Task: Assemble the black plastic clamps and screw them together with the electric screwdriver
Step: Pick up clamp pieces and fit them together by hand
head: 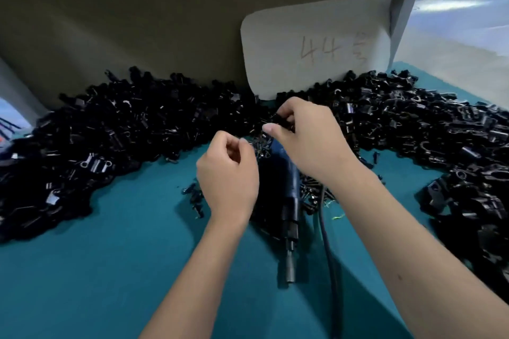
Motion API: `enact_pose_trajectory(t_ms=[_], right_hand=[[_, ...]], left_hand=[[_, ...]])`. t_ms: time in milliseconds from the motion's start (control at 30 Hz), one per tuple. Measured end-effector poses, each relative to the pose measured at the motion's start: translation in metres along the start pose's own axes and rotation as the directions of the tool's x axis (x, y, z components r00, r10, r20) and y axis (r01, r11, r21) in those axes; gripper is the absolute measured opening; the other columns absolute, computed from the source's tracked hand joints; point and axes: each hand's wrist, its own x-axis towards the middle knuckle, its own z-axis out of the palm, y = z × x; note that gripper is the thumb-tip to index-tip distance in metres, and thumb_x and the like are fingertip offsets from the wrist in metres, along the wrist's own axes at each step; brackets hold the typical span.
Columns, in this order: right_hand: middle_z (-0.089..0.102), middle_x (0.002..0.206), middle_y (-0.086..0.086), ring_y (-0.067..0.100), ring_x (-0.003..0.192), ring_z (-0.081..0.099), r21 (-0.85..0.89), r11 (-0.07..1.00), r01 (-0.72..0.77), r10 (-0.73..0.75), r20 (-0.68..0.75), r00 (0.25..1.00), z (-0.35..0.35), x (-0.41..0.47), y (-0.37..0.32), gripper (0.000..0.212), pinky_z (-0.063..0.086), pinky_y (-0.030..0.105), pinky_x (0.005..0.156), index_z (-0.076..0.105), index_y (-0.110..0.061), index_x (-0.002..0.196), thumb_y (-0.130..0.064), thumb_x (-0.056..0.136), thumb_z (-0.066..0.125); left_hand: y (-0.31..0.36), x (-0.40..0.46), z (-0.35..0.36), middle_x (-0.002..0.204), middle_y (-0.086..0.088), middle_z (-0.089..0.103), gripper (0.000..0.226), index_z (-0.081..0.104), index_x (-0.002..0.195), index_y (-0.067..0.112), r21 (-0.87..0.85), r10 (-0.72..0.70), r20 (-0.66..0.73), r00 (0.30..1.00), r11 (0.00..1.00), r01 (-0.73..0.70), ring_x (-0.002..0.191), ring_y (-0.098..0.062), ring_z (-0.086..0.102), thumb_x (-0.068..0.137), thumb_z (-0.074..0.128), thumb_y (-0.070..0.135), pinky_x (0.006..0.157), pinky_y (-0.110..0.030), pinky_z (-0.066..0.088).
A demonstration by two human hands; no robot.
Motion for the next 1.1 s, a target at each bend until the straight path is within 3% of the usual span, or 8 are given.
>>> enact_pose_trajectory(t_ms=[133,233,433,600,700,800,1000,1100], right_hand=[[0.064,0.079,-0.005,0.019,0.076,0.063,0.044,0.997,0.067,-0.073,0.151,0.986,0.032,-0.001,-0.024,0.028,0.053,0.038,0.071,0.062,-0.018,0.096,-0.044,0.096,0.071],[0.066,0.079,0.0,0.022,0.076,0.063,0.068,0.996,0.065,-0.077,0.2,0.977,0.052,0.0,-0.03,0.031,0.055,0.041,0.071,0.065,-0.014,0.095,-0.044,0.097,0.071],[0.064,0.068,-0.003,0.015,0.063,0.06,0.06,0.995,0.081,-0.096,0.308,0.947,0.084,0.002,-0.037,0.03,0.04,0.03,0.055,0.067,-0.016,0.108,-0.044,0.097,0.071],[0.062,0.066,-0.006,0.013,0.058,0.059,0.081,0.993,0.086,-0.107,0.319,0.942,0.096,0.005,-0.044,0.026,0.041,0.03,0.055,0.067,-0.021,0.104,-0.045,0.095,0.071],[0.06,0.067,-0.005,0.013,0.058,0.056,0.096,0.993,0.074,-0.101,0.319,0.942,0.097,0.007,-0.047,0.027,0.038,0.029,0.054,0.067,-0.021,0.105,-0.045,0.095,0.072],[0.061,0.066,-0.004,0.015,0.058,0.056,0.092,0.994,0.062,-0.088,0.304,0.949,0.096,0.008,-0.047,0.026,0.036,0.028,0.054,0.067,-0.021,0.103,-0.045,0.094,0.072],[0.055,0.062,-0.008,0.009,0.054,0.05,0.098,0.995,0.024,-0.051,0.284,0.957,0.084,0.006,-0.036,0.026,0.034,0.025,0.054,0.067,-0.021,0.106,-0.044,0.095,0.072],[0.059,0.065,-0.005,0.01,0.056,0.052,0.11,0.994,0.009,-0.037,0.259,0.965,0.071,0.005,-0.032,0.026,0.037,0.026,0.056,0.068,-0.022,0.105,-0.045,0.094,0.072]], left_hand=[[-0.041,0.027,-0.029,0.093,-0.001,0.064,0.003,0.062,0.092,0.016,0.279,-0.017,-0.131,0.991,0.959,0.053,0.097,-0.028,0.056,0.092,0.061,0.019,0.087,-0.04,0.043],[-0.062,0.044,-0.045,0.12,-0.015,0.057,0.022,0.064,0.113,0.012,0.434,-0.082,-0.152,0.985,0.89,0.141,0.119,-0.038,0.043,0.092,0.061,0.017,0.098,-0.035,0.031],[-0.082,0.062,-0.055,0.172,-0.012,0.004,0.061,0.033,0.159,0.019,0.635,-0.196,0.094,0.976,0.767,0.092,0.157,-0.035,0.001,0.102,0.053,0.029,0.121,-0.057,0.022],[-0.087,0.072,-0.055,0.171,-0.009,0.02,0.056,0.038,0.156,0.013,0.621,-0.199,0.208,0.958,0.783,0.028,0.157,-0.034,0.01,0.106,0.05,0.036,0.124,-0.051,0.02],[-0.086,0.074,-0.057,0.142,-0.009,0.056,0.04,0.056,0.133,0.013,0.526,-0.166,0.184,0.969,0.849,0.046,0.143,-0.035,0.036,0.102,0.06,0.037,0.112,-0.05,0.037],[-0.081,0.073,-0.055,0.112,0.0,0.063,0.03,0.06,0.114,0.016,0.465,-0.151,0.185,0.971,0.884,0.049,0.116,-0.03,0.055,0.093,0.074,0.032,0.095,-0.05,0.049],[-0.081,0.068,-0.046,0.085,0.011,0.066,0.043,0.056,0.121,0.032,0.333,-0.167,0.199,0.966,0.938,0.094,0.104,-0.022,0.06,0.088,0.076,0.013,0.086,-0.044,0.053],[-0.081,0.068,-0.041,0.106,0.003,0.06,0.056,0.052,0.138,0.038,0.398,-0.142,0.232,0.962,0.917,0.04,0.114,-0.026,0.05,0.088,0.076,0.033,0.101,-0.044,0.046]])
